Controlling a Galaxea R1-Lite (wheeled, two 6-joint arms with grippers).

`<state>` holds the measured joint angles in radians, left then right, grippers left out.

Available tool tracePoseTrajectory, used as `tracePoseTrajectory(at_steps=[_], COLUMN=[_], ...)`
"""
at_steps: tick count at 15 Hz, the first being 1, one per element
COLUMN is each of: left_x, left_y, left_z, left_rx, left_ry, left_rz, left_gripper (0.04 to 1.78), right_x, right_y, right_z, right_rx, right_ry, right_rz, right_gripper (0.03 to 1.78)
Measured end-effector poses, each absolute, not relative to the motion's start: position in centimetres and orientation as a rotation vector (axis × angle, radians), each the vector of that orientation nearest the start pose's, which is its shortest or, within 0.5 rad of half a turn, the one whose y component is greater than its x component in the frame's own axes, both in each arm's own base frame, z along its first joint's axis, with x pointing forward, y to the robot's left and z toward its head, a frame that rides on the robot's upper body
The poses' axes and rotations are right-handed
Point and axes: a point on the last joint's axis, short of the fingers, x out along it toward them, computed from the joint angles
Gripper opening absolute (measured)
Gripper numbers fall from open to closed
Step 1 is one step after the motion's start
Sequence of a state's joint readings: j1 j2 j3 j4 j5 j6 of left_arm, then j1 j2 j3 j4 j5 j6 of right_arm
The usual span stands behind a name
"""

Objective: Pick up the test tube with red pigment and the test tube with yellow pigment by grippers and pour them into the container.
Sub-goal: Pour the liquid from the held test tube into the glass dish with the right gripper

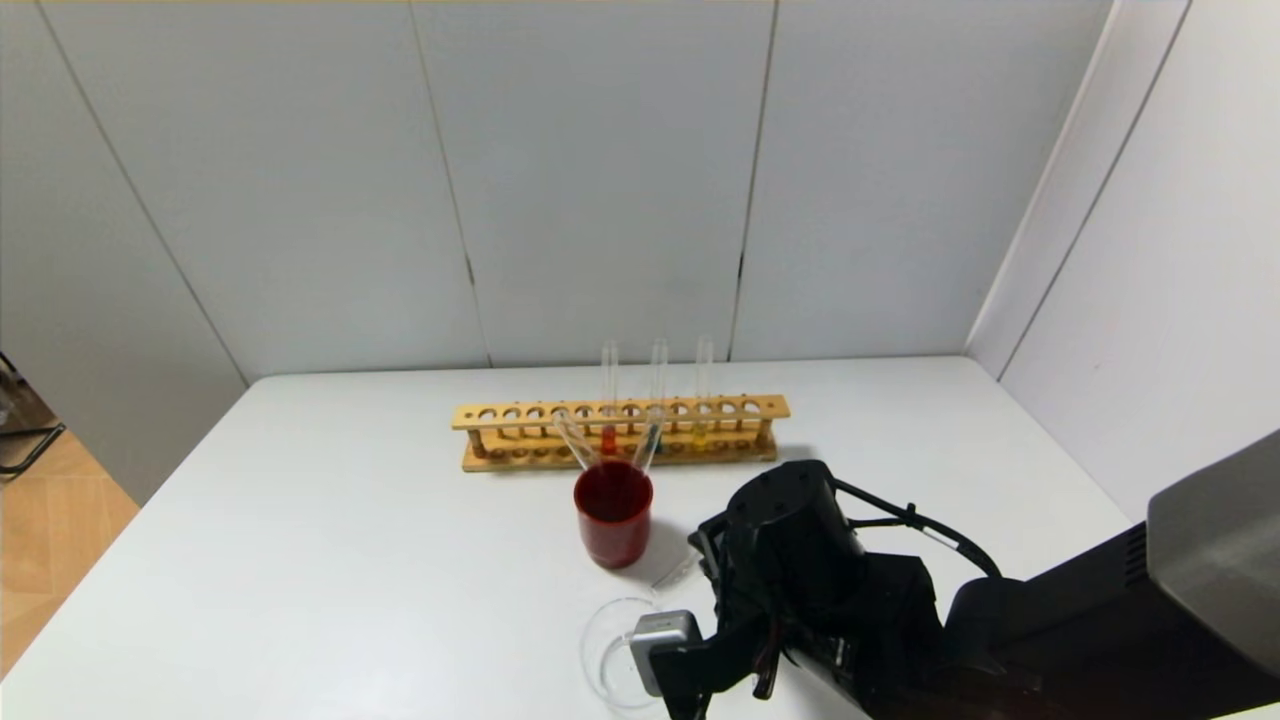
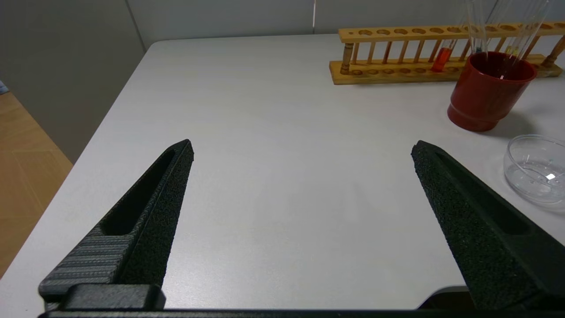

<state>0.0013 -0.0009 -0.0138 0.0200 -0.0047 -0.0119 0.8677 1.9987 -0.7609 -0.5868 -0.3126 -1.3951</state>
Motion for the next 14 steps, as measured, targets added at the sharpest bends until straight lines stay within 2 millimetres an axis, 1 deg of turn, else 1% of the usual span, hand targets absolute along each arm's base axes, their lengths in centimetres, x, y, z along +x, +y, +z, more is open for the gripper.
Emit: tracePoseTrajectory(at_steps=[4, 7, 10, 14], left_x=[-2.39, -2.39, -2.39, -2.39], left_y=[-0.01, -0.01, -0.01, -0.01], left_z=[7.72, 7.72, 7.72, 7.72], left_rx=[-0.012, -0.012, -0.012, -0.012], left_ry=[0.006, 0.005, 0.005, 0.005], left_rz=[-0.003, -0.002, -0.002, -0.003], left_gripper=[1.75, 1.75, 1.75, 1.75], right_x=[21.82, 21.69, 21.69, 21.65], right_y=[25.24, 25.38, 25.46, 25.69], right_z=[7.06, 6.93, 6.83, 6.61], right_rx=[-1.745, -1.758, -1.814, -1.833], right_ry=[0.080, 0.078, 0.071, 0.063], right_rz=[0.842, 0.844, 0.831, 0.839], right_gripper=[0.34, 0.34, 0.34, 0.34])
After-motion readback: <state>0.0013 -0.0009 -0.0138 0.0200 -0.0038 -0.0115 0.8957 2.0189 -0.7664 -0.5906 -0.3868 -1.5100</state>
